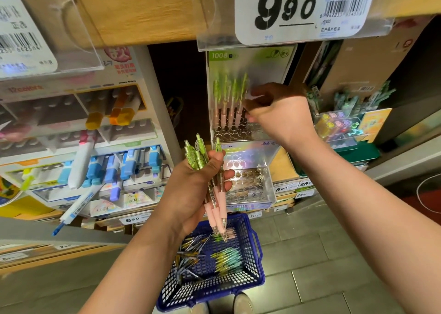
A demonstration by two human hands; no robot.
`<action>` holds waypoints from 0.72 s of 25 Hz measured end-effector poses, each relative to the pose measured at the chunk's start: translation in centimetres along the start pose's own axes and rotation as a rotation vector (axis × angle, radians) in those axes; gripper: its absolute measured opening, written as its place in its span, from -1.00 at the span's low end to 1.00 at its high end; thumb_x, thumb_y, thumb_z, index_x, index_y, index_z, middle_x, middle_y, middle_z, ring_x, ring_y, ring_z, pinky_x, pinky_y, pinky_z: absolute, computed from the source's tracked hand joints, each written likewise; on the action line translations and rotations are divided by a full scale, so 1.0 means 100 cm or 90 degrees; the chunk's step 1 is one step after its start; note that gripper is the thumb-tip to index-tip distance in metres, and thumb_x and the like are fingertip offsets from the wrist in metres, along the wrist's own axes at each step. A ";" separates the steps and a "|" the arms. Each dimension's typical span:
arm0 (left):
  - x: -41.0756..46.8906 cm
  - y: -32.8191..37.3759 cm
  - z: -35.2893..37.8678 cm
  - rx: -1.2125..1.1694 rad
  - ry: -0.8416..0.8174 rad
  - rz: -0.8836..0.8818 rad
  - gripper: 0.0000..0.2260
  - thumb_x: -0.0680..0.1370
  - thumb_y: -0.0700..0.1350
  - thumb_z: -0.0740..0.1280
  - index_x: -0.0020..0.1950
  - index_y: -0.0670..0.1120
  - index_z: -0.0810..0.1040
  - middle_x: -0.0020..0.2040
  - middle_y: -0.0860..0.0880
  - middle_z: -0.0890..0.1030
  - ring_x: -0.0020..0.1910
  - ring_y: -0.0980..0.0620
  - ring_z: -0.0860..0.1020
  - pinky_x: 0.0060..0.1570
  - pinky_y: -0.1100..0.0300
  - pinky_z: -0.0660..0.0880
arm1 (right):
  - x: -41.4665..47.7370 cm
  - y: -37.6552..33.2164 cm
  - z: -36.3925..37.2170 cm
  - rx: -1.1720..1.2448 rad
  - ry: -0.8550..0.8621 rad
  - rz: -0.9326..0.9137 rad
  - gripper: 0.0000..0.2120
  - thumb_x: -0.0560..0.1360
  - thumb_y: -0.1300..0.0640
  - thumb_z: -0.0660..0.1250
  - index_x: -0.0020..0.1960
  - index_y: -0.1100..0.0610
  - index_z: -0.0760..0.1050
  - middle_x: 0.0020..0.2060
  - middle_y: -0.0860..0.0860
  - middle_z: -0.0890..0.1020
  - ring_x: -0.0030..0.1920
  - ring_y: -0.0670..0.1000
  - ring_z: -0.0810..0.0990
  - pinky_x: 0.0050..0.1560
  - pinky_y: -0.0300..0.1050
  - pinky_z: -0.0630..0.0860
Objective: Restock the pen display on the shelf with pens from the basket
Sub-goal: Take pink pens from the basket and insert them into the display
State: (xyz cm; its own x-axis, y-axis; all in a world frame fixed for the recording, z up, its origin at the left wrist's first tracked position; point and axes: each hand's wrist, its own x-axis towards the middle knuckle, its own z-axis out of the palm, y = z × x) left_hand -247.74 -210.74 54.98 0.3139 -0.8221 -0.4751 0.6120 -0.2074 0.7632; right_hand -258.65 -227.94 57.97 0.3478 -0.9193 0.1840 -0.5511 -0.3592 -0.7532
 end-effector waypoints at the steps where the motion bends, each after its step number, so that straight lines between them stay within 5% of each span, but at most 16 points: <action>1: 0.001 -0.001 0.001 0.000 -0.002 0.006 -0.74 0.58 -0.17 0.39 0.23 -0.26 0.58 -0.14 -0.14 0.62 -0.25 -0.03 0.65 -0.29 0.18 0.59 | -0.006 -0.002 -0.003 0.057 -0.042 0.066 -0.93 0.50 0.17 0.45 -0.06 0.14 0.69 -0.34 0.00 0.71 -0.32 -0.13 0.67 -0.18 -0.27 0.59; 6: 0.000 -0.006 0.004 0.062 -0.039 0.070 -0.88 0.61 -0.19 0.35 0.09 -0.18 0.63 -0.18 -0.10 0.68 -0.24 0.01 0.64 -0.26 0.18 0.60 | -0.047 -0.017 -0.004 0.228 -0.397 0.214 -0.80 0.50 0.02 0.50 -0.06 0.16 0.64 -0.28 0.08 0.72 -0.34 -0.06 0.60 -0.35 -0.28 0.53; 12: -0.006 -0.016 -0.002 0.129 -0.041 0.105 -0.83 0.55 -0.11 0.39 0.07 -0.13 0.69 -0.14 -0.17 0.71 -0.21 -0.04 0.66 -0.19 0.17 0.62 | -0.049 -0.024 -0.005 0.254 -0.509 0.312 -0.86 0.53 0.17 0.48 -0.13 0.25 0.67 -0.22 0.16 0.74 -0.29 0.01 0.70 -0.16 -0.25 0.65; 15: -0.009 -0.018 -0.005 0.083 -0.055 0.086 -0.78 0.53 -0.07 0.40 0.11 -0.14 0.66 -0.11 -0.18 0.71 -0.18 -0.07 0.69 -0.18 0.13 0.64 | -0.052 -0.026 -0.006 0.243 -0.469 0.295 -0.93 0.52 0.24 0.47 -0.14 0.20 0.65 -0.26 0.05 0.75 -0.27 -0.06 0.72 -0.16 -0.25 0.66; 18: -0.009 -0.018 -0.005 0.051 -0.030 0.033 -0.74 0.52 0.04 0.42 0.05 -0.14 0.60 -0.22 -0.12 0.66 -0.26 -0.06 0.67 -0.27 0.14 0.61 | -0.043 -0.029 -0.009 0.255 -0.303 0.240 -0.95 0.54 0.22 0.46 -0.04 0.21 0.65 -0.33 0.04 0.72 -0.29 0.00 0.70 -0.11 -0.12 0.69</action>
State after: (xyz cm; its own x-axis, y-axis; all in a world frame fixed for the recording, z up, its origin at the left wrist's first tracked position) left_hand -248.77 -209.39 53.81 0.3079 -0.8568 -0.4137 0.5351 -0.2036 0.8199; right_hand -259.19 -223.13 59.92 0.5312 -0.7672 -0.3596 -0.4107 0.1381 -0.9012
